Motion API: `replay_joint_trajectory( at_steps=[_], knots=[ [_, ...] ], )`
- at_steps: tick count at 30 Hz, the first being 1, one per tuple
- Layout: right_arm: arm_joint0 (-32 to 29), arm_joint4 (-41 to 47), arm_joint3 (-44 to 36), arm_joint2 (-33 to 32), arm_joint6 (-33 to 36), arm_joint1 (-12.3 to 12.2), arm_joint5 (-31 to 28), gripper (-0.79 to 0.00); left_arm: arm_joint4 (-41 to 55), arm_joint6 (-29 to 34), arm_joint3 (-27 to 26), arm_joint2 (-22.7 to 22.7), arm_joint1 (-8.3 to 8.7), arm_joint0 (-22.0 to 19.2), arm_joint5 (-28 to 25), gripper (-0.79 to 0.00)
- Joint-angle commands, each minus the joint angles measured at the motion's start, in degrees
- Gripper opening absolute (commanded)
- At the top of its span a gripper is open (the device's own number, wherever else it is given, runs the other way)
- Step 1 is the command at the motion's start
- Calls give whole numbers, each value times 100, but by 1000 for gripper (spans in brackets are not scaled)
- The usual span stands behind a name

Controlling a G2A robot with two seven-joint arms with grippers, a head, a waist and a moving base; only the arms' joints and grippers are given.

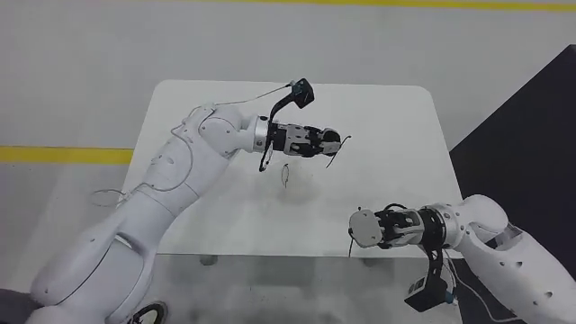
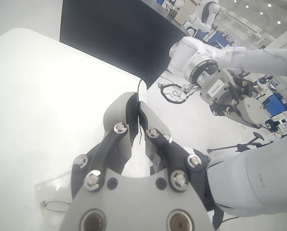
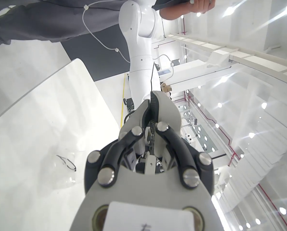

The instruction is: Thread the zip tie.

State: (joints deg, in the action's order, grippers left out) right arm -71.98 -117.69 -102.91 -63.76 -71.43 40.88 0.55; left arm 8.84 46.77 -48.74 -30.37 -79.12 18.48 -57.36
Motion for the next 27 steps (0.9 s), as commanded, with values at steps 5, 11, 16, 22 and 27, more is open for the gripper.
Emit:
replay_joint_trajectory(
  at_steps=[5, 11, 16, 22, 27],
  knots=[
    [291, 152, 287, 569, -448, 197, 88, -785, 1136, 157, -754, 231, 191, 172, 140, -785],
    [756, 564, 744, 1061, -811, 456, 216, -785, 2432, 341, -1428, 546, 527, 262, 324, -785],
    [972, 545, 976, 1143, -892, 570, 425, -785, 2960, 404, -1794, 616, 822, 245, 387, -785],
    [975, 488, 1010, 1057, -885, 583, 578, -785, 3305, 490, -1947, 607, 962, 245, 473, -785],
    [930, 443, 872, 979, -743, 586, 583, -785, 3305, 490, -1947, 607, 962, 245, 473, -785]
  ],
)
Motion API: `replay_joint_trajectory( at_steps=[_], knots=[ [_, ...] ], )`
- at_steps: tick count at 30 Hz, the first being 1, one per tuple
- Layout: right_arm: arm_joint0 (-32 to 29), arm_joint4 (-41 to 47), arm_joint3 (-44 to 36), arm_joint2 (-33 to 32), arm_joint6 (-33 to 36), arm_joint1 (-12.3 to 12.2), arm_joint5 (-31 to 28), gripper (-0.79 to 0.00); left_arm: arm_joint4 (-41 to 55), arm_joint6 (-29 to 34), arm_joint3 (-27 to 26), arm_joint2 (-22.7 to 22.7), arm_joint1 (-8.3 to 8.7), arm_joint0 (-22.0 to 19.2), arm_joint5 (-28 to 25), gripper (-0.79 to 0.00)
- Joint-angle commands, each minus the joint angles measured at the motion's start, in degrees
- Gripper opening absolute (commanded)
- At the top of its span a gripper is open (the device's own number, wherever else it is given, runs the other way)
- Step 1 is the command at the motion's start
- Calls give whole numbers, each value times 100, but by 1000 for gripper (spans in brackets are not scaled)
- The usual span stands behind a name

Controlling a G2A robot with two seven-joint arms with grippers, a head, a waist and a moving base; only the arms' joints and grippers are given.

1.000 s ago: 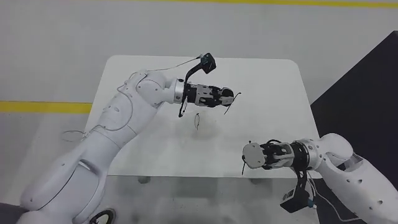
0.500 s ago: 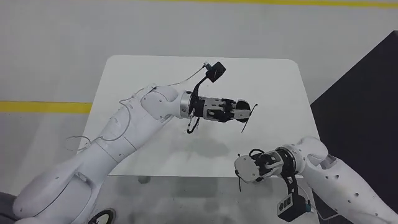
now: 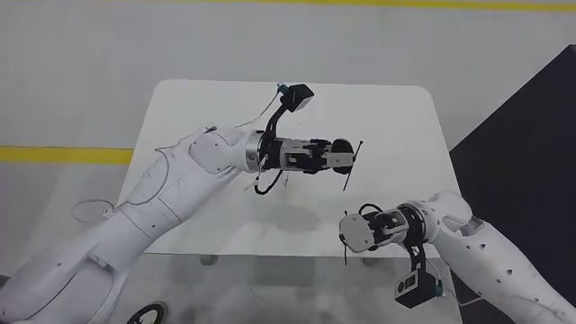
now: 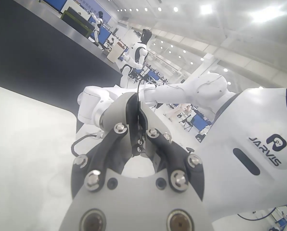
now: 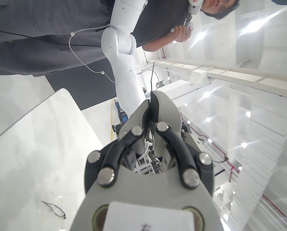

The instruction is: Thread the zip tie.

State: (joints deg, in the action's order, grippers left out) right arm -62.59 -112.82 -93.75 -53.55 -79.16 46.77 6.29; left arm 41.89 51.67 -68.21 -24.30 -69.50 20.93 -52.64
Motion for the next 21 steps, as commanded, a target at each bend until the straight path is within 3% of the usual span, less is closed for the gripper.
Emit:
replay_joint_trajectory(
  at_steps=[1, 7, 21],
  knots=[
    [-17, -110, -84, -89, 29, -8, 31, -785, -80, -87, -54, -25, -1, 57, 46, -785],
    [-181, -542, -335, -353, 145, -59, 67, -785, -322, 20, -317, -141, -16, 275, 356, -785],
    [-412, -469, -458, -599, 155, -45, -162, -785, -320, 502, -387, -486, -106, 494, 592, -785]
  ],
)
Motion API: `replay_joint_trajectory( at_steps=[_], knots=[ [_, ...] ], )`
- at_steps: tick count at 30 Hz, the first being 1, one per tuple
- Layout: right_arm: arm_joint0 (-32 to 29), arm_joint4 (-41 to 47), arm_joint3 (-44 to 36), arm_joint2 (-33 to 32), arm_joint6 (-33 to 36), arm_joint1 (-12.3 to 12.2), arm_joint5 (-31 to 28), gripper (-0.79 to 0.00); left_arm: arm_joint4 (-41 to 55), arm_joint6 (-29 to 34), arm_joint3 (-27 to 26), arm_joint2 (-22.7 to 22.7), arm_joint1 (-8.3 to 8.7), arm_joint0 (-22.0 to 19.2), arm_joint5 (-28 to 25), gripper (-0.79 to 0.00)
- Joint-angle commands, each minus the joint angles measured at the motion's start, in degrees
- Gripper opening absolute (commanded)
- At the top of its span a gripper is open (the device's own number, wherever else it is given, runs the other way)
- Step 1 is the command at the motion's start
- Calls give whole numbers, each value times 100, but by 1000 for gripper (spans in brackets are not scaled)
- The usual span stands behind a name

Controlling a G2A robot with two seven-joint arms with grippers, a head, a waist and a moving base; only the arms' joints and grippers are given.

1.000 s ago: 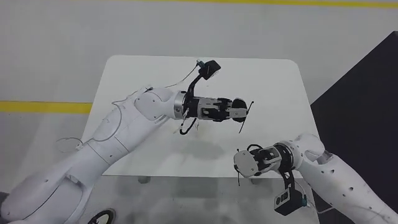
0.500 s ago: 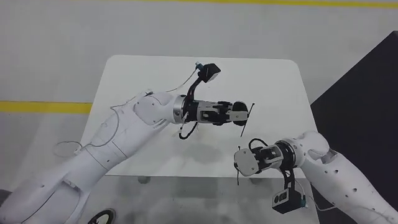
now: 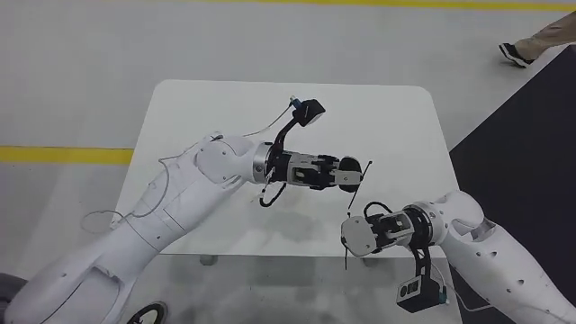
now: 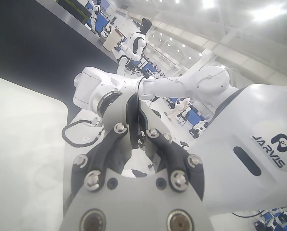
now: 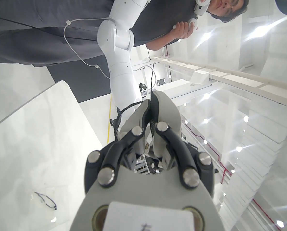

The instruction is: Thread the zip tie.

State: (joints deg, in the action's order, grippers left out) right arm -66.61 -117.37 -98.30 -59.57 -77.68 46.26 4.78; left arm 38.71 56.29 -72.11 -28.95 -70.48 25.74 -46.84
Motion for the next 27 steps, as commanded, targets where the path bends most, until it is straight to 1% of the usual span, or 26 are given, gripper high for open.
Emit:
replay_joint_trajectory(
  at_steps=[1, 14, 27],
  knots=[
    [-12, -28, -13, 5, 10, 10, -33, -785, 2, 67, 3, -46, -16, 24, 23, -785],
    [-11, -31, -15, 4, 12, 12, -36, -785, -132, 312, -2, -266, -125, 153, 198, -785],
    [-11, -31, -15, 4, 12, 12, -36, -785, -336, 363, -56, -448, -206, 252, 248, -785]
  ],
)
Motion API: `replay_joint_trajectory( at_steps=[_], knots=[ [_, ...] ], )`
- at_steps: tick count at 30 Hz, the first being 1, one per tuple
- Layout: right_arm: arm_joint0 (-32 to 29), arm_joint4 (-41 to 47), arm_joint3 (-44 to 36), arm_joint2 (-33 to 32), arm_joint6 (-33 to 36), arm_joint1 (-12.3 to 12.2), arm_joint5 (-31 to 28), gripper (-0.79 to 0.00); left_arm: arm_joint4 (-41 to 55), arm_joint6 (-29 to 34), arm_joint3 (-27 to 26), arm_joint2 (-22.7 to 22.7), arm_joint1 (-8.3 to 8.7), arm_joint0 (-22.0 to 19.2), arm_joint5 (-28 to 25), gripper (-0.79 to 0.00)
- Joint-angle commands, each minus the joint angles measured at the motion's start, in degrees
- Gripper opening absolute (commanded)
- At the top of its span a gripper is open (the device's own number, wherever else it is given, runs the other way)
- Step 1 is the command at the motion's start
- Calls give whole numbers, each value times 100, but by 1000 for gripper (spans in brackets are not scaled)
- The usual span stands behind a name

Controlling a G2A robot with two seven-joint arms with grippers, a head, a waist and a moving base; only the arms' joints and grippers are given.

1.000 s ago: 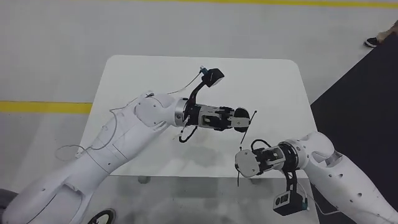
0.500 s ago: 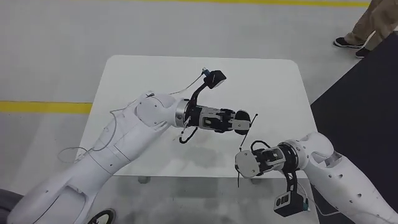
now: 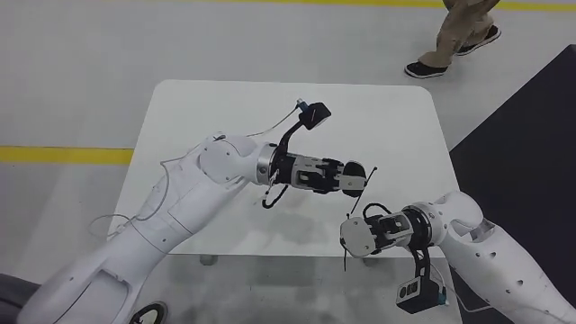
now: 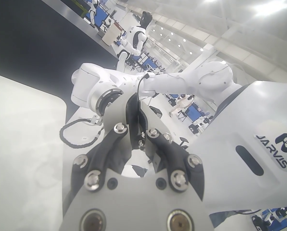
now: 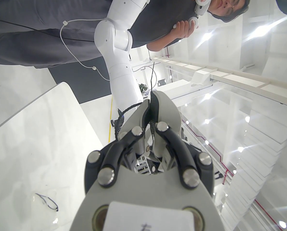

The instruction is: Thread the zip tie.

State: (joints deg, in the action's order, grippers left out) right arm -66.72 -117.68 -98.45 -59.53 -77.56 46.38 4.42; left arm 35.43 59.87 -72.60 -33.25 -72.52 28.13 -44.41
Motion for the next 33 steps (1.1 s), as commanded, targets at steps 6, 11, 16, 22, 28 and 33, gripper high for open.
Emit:
replay_joint_trajectory(
  at_steps=[6, 11, 16, 22, 28, 33],
  knots=[
    [0, 0, 0, 0, 0, 0, 0, -785, -13, 37, -31, -118, -12, 92, 37, -785],
    [0, 0, 0, 0, 0, 0, 0, -785, -80, 49, -85, -177, -20, 137, 49, -785],
    [0, 0, 0, 0, 0, 0, 0, -785, -115, 67, -102, -221, -31, 169, 67, -785],
    [0, 0, 0, 0, 0, 0, 0, -785, -131, 71, -115, -296, -35, 217, 71, -785],
    [0, 0, 0, 0, 0, 0, 0, -785, -154, 88, -160, -363, -30, 277, 88, -785],
    [0, 0, 0, 0, 0, 0, 0, -785, -175, 143, -175, -389, -34, 298, 144, -785]
  ],
)
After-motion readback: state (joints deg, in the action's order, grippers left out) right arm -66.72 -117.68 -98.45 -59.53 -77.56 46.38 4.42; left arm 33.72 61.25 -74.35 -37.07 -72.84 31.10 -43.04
